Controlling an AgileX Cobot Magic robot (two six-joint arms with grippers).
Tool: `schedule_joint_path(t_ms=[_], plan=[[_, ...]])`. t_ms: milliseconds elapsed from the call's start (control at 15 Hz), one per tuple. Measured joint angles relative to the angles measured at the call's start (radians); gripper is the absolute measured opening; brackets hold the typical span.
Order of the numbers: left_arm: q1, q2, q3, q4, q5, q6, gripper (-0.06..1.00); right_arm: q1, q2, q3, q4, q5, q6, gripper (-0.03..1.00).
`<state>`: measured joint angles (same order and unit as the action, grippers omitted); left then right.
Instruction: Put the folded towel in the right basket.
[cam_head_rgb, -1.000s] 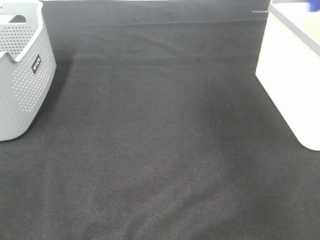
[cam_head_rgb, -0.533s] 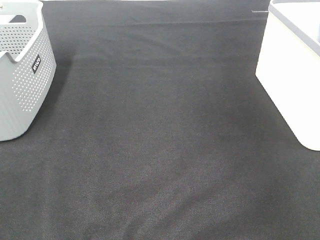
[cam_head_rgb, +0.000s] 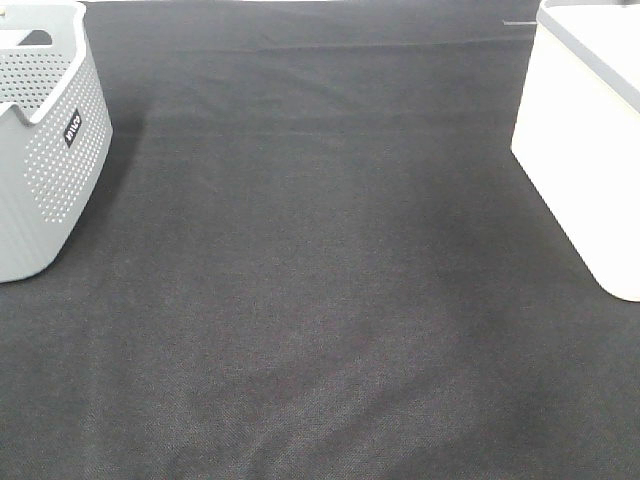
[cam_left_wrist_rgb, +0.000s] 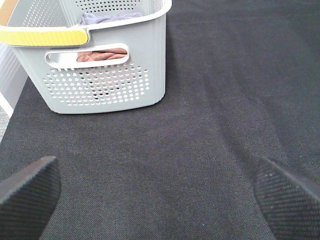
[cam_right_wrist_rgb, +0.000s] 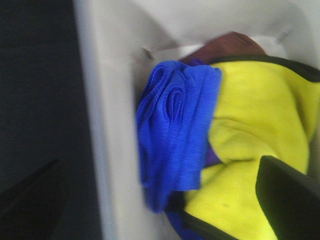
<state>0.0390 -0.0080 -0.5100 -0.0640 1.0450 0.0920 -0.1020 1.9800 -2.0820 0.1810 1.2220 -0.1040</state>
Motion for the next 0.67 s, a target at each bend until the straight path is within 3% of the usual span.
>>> schedule_joint_path(t_ms=[200,333,533,667], plan=[[0.0,0.0,0.0,0.0,0.0,0.0,0.98,0.137,-0.067,-0.009,-0.06,0.0,0.09,0.97],[0.0,0.0,0.0,0.0,0.0,0.0,0.98,0.151,-0.163,0.018,-0.066,-0.004,0.098,0.98],[0.0,0.0,0.0,0.0,0.0,0.0,0.98,0.151,-0.408,0.259,-0.063,-0.01,0.115,0.98],[0.0,0.0,0.0,0.0,0.0,0.0,0.98,0.151,-0.653,0.539,-0.068,-0.011,0.131,0.98]])
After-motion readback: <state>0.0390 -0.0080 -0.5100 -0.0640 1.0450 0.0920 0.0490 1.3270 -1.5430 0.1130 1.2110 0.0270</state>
